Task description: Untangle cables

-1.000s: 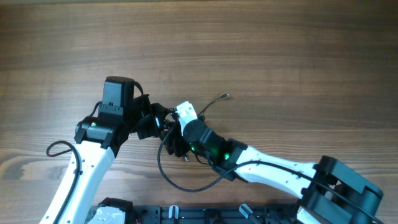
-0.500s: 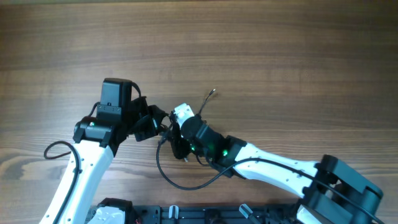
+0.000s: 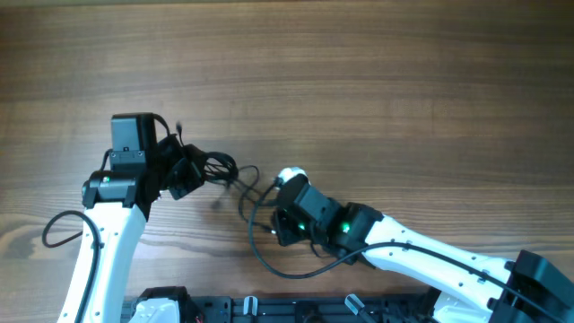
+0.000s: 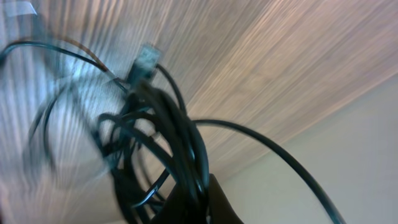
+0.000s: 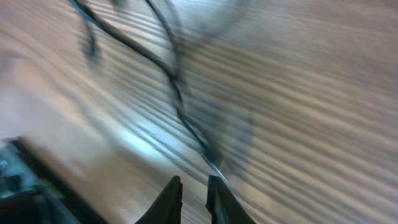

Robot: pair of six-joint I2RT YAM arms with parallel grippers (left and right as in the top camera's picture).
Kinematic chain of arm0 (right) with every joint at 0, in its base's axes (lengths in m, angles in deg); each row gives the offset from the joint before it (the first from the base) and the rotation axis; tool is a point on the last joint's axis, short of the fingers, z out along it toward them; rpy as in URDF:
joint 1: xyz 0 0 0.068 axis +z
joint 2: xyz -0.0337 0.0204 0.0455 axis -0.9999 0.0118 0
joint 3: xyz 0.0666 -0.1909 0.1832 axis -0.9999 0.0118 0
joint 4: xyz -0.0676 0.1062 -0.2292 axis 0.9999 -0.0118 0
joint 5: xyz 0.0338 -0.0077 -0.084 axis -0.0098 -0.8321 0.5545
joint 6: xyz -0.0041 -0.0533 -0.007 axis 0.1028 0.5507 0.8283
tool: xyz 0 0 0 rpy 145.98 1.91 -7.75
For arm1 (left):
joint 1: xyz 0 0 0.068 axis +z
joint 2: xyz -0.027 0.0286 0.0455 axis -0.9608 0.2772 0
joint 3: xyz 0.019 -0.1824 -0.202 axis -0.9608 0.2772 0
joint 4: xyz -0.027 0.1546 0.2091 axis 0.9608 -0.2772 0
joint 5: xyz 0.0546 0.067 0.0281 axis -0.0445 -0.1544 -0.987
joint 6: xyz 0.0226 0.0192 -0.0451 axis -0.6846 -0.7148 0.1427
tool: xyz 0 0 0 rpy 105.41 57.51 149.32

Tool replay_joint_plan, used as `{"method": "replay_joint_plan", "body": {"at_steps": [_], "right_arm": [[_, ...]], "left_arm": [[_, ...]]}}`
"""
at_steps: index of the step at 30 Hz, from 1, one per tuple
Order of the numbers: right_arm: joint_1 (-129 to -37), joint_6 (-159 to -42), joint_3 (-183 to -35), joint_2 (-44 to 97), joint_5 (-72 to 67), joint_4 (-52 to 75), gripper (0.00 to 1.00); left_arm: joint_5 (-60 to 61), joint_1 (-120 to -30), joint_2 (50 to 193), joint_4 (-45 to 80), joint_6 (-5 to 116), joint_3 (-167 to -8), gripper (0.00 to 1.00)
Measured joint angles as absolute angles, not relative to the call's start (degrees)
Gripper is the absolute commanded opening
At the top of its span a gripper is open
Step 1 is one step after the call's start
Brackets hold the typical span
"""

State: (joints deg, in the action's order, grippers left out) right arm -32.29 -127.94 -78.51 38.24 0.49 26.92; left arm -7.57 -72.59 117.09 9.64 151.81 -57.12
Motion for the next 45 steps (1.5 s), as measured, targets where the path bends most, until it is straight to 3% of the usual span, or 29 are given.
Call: {"method": "replay_joint_plan", "body": {"at_steps": [1,2,5,8,13,20,22,27,31,32,33,35,36,37,41,45], "right_arm": [[-32.25,-130.04,-78.33,37.81,2.17,23.95,0.45],[-32.25,-133.63,-78.23,37.24,4.36,20.41,0.54],[-32.2,-144.71,-77.77,35.71,9.73,11.12,0.56],[-32.2,-148.79,-77.15,35.64,10.7,15.97,0.61],[-31.98,-129.45,-77.35,35.67,2.54,44.8,0.76],[-31.98,-114.46,-77.61,44.52,3.81,54.98,0.76],[-31.98,-113.12,-77.44,48.06,2.41,59.31,0.73],[-31.98,-112.29,-77.29,52.85,-2.02,73.06,0.37],[-31.98,-113.82,-77.5,53.0,-3.55,67.53,0.31],[-31.98,-114.11,-77.5,53.09,-3.77,64.62,0.11],[-31.98,-114.43,-77.59,53.26,-3.9,62.33,0.05],[-31.98,-115.02,-77.57,53.39,-4.08,59.22,0.05],[-31.98,-115.09,-77.57,53.41,-4.76,57.85,0.2],[-31.98,-115.11,-77.57,53.41,-5.02,57.67,0.53],[-31.98,-115.33,-77.57,53.11,-7.53,57.48,1.0],[-31.98,-115.31,-77.57,48.89,-8.41,57.24,1.0]], "left_arm": [[-8.16,-72.39,117.09,9.66,151.81,-57.21,0.04],[-8.51,-72.37,117.09,9.66,151.81,-57.23,0.04],[-8.93,-72.35,117.09,9.6,151.81,-57.25,0.04],[-9.15,-72.35,117.09,9.45,151.81,-57.25,0.04],[-9.19,-72.35,117.09,7.28,151.81,-57.43,0.04],[-9.02,-72.35,117.09,6.89,151.79,-57.45,0.04],[-8.73,-72.35,117.09,6.84,151.79,-57.45,0.04],[-6.42,-72.96,117.07,6.87,151.79,-57.45,0.04],[-5.63,-74.71,117.07,7.39,151.81,-57.45,0.04],[-5.41,-74.77,117.07,7.85,151.79,-57.45,0.04],[-5.34,-74.77,117.07,8.33,151.79,-57.45,0.04],[-5.19,-74.77,117.07,8.64,151.79,-57.45,0.04],[-5.19,-74.77,117.07,8.62,151.79,-57.45,0.04],[-5.19,-74.77,117.07,8.64,151.79,-57.45,0.04],[-5.19,-74.77,117.07,8.62,151.81,-57.45,0.04],[-5.21,-74.77,117.07,8.64,151.79,-57.45,0.04]]}}
